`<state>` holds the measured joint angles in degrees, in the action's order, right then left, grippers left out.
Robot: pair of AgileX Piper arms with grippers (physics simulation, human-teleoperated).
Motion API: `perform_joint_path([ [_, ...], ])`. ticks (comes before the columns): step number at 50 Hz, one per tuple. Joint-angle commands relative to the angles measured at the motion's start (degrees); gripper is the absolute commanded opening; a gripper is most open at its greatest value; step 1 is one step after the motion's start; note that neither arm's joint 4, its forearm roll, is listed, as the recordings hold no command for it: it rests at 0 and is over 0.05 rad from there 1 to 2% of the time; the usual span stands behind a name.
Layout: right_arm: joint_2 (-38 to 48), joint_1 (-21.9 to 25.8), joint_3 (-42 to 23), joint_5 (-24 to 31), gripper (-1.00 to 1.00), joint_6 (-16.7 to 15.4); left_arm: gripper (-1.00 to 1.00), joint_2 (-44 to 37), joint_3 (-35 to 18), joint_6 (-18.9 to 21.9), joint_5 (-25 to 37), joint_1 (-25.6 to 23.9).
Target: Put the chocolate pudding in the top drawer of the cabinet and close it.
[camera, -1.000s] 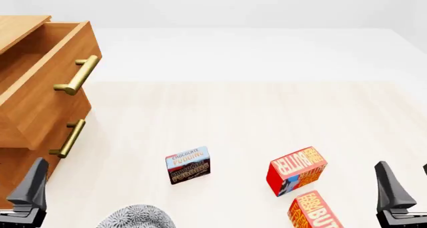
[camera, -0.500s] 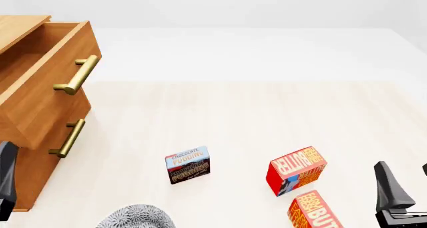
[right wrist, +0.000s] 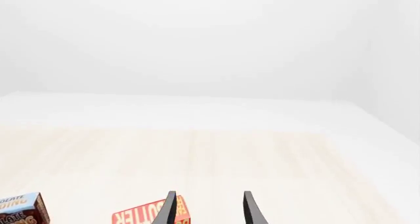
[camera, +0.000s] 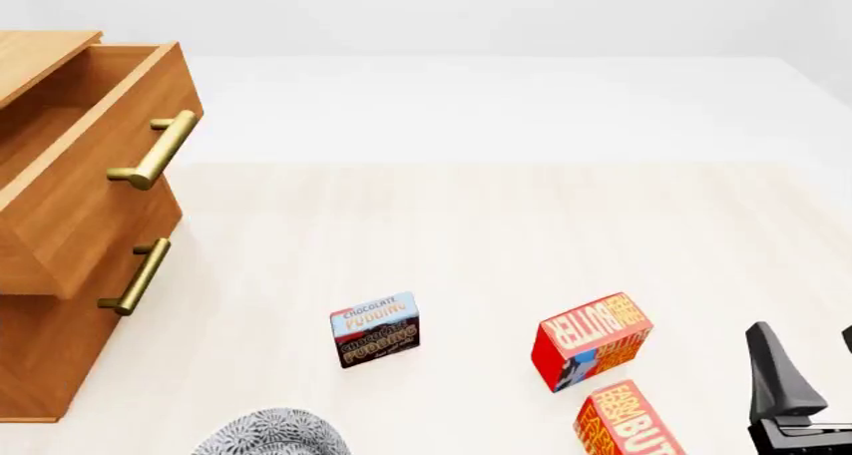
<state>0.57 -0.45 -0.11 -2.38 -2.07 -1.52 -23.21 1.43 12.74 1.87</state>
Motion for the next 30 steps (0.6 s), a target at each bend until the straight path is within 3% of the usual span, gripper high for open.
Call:
perform_joint_path([
  [1,0.4,0.0,0.1,-0.5,1.00,0.0,1.00,-4.2,-3.8,1.7,-0.8,-0.3],
  [7,0.4,0.0,0.1,-0.5,1.00,0.0,1.00,-9.0,-6.8,2.0,-1.8,-0.8],
  [26,0.4,0.0,0.1,-0.5,1.00,0.0,1.00,-14.0,-13.7,5.1,0.2,-0.4],
  [28,0.4,0.0,0.1,-0.5,1.00,0.0,1.00,-15.9,-14.6,2.8,1.0,-1.0],
  [30,0.4,0.0,0.1,-0.5,1.00,0.0,1.00,-16.1,-14.9,4.1,0.6,0.2],
])
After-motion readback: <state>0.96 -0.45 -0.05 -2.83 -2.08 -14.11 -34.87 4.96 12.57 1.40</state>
